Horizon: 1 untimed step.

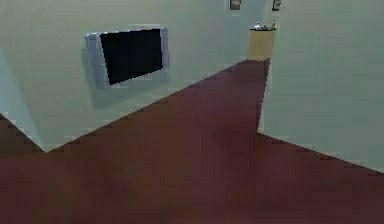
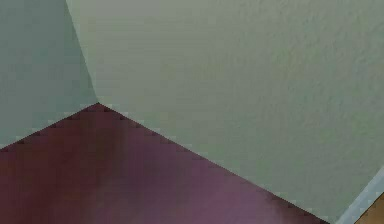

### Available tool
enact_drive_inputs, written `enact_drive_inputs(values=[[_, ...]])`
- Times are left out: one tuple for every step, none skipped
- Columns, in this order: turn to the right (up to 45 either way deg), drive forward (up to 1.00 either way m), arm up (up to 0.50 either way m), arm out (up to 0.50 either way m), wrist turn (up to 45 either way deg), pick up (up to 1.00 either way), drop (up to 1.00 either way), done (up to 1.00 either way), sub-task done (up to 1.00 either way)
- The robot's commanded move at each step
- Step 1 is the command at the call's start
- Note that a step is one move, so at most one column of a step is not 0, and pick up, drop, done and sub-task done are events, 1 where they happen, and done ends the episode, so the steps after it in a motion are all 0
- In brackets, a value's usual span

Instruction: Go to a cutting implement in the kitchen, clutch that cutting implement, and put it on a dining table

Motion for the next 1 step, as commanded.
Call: enact_drive_inputs(values=[[3.0,0.00,0.00,0.00,0.0,0.00,0.00,0.00,0.00]])
